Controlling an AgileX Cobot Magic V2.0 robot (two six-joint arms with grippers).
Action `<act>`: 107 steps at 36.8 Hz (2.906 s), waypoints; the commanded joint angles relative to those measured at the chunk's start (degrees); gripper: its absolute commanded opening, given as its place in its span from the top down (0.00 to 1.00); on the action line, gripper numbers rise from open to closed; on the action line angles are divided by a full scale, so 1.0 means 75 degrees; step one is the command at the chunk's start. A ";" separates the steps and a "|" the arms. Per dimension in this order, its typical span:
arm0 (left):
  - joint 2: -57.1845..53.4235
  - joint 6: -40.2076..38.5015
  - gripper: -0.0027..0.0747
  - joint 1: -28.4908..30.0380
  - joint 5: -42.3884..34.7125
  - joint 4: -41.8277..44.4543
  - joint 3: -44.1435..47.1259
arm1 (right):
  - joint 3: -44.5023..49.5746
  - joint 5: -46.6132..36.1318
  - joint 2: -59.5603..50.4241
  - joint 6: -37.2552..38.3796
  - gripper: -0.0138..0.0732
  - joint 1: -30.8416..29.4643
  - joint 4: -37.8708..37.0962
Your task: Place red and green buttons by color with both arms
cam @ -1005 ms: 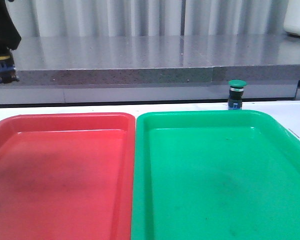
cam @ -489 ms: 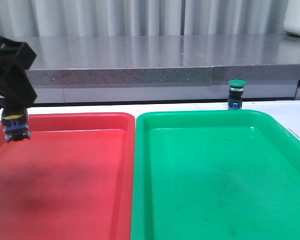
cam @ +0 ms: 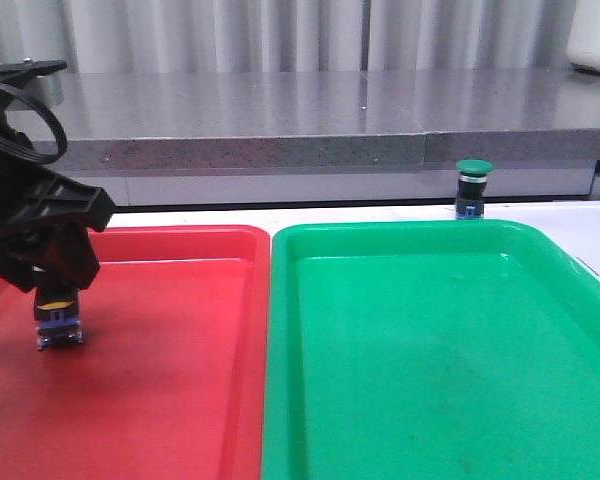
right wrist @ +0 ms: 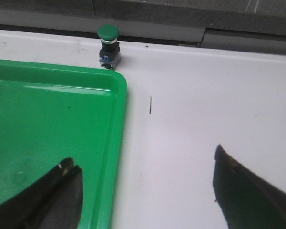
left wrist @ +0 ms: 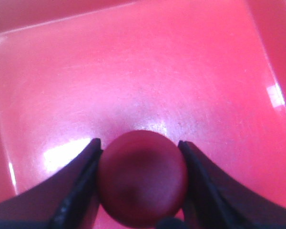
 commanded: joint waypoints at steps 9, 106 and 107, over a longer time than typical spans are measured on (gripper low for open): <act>-0.0240 -0.0066 0.62 -0.0068 -0.0370 -0.0141 -0.0180 | -0.0201 -0.0548 0.0061 -0.0081 0.17 -0.0025 -0.0080; -0.8543 0.0000 0.33 -0.0068 0.2385 0.0378 0.1254 | -0.4236 -0.0619 0.5986 -0.0081 0.18 0.0311 0.0663; -0.8543 0.0000 0.33 -0.0068 0.2385 0.0378 0.1254 | -0.4464 -0.0612 0.6234 -0.0081 0.18 0.0311 0.0671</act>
